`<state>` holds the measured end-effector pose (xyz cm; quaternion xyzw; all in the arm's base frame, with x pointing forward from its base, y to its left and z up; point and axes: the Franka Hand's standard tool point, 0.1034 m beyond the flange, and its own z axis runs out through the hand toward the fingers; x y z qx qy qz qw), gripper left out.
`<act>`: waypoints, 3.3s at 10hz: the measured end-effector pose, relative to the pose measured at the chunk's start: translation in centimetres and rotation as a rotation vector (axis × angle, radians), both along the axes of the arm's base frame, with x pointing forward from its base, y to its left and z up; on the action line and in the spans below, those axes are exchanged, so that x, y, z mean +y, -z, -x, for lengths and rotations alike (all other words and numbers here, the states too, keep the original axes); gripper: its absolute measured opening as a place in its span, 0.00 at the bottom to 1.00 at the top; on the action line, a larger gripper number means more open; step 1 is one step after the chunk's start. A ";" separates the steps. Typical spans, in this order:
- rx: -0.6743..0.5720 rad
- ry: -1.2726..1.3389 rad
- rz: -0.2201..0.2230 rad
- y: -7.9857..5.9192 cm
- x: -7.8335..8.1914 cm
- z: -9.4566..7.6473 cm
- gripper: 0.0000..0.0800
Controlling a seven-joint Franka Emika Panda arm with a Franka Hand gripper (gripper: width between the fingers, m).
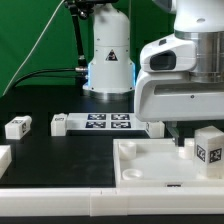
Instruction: Assemble one leg
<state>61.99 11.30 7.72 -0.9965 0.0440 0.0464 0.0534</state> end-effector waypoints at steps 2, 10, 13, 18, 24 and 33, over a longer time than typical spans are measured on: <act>-0.017 -0.140 -0.009 0.0 0.1 0.0 0.81; -0.006 -0.051 -0.005 0.0 0.1 0.1 0.36; 0.048 0.425 0.036 0.1 0.3 0.1 0.36; 0.114 1.000 0.087 0.1 0.5 0.2 0.36; 0.105 1.156 0.085 0.2 1.0 -0.1 0.63; -0.041 0.048 0.027 0.4 1.5 0.0 0.81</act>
Offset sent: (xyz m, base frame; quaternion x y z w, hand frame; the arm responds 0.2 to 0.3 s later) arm 0.0000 0.0000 0.0000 0.0000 0.0000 0.0000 1.0000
